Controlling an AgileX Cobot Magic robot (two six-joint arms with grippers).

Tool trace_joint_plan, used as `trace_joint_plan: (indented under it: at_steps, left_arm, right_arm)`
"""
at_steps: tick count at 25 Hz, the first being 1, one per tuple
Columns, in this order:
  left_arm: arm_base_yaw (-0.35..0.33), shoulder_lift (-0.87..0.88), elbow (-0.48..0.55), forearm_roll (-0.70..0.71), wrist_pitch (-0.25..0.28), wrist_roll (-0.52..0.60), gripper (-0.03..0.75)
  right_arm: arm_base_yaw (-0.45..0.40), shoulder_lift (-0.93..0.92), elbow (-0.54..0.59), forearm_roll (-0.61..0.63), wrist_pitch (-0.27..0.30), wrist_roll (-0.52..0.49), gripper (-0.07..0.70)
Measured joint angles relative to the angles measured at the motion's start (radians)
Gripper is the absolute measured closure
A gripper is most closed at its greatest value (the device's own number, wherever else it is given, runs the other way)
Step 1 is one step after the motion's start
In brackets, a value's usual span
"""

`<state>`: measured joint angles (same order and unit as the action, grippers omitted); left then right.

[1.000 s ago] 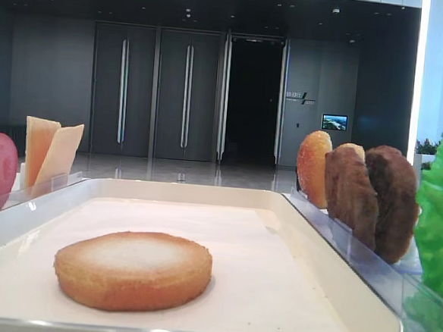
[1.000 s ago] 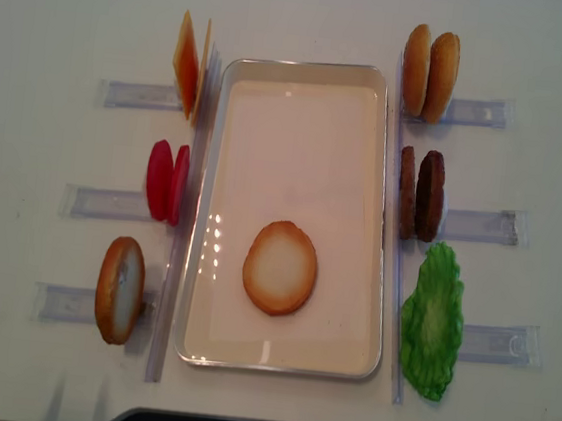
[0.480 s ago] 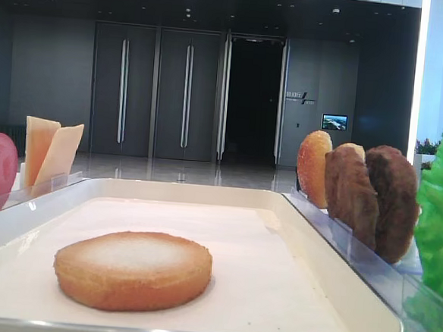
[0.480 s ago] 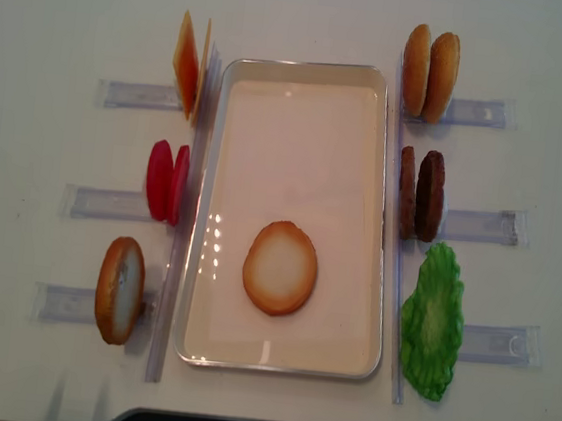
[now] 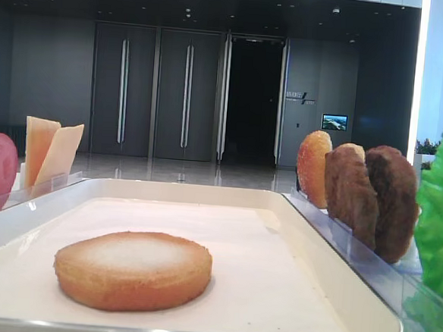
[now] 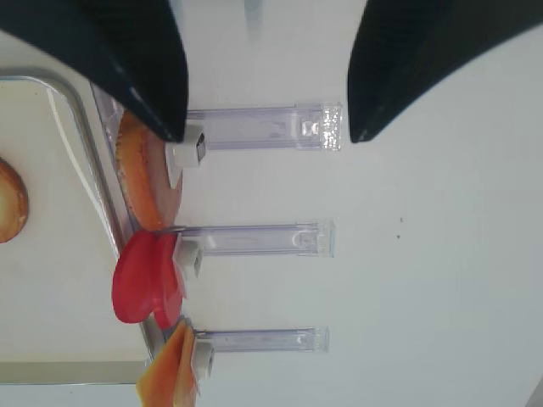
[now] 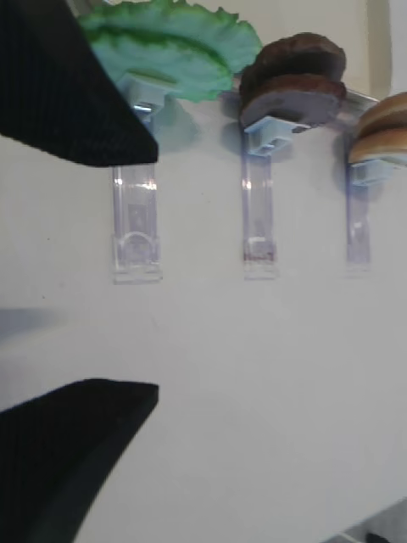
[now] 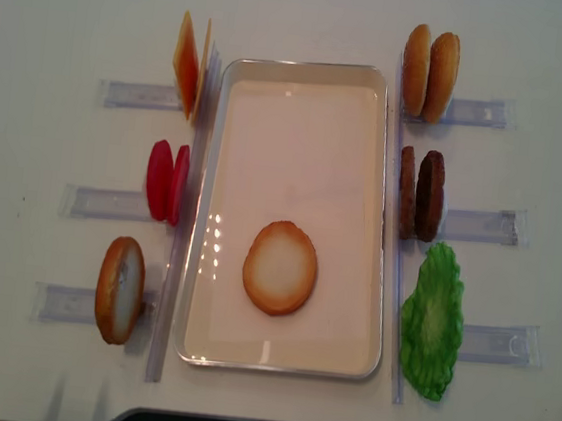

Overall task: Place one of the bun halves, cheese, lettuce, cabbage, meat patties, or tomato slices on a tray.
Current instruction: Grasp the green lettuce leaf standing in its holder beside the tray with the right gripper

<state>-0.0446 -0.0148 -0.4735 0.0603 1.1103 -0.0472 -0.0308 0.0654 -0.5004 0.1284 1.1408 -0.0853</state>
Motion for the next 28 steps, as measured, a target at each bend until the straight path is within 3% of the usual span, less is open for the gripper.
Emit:
trace_joint_plan:
  at_steps: [8, 16, 22, 28]
  left_arm:
    - [0.0, 0.0, 0.0, 0.0, 0.0, 0.0, 0.263]
    - [0.0, 0.0, 0.0, 0.0, 0.0, 0.0, 0.263]
    - [0.0, 0.0, 0.0, 0.0, 0.0, 0.0, 0.263]
    - [0.0, 0.0, 0.0, 0.0, 0.0, 0.0, 0.263]
  right_arm:
    - [0.0, 0.295, -0.054, 0.021, 0.008, 0.009, 0.104]
    - [0.0, 0.606, -0.221, 0.022, 0.08, 0.009, 0.104]
    - [0.0, 0.837, -0.355, 0.022, 0.079, 0.009, 0.104]
    - [0.0, 0.961, -0.412, 0.049, 0.079, -0.001, 0.104]
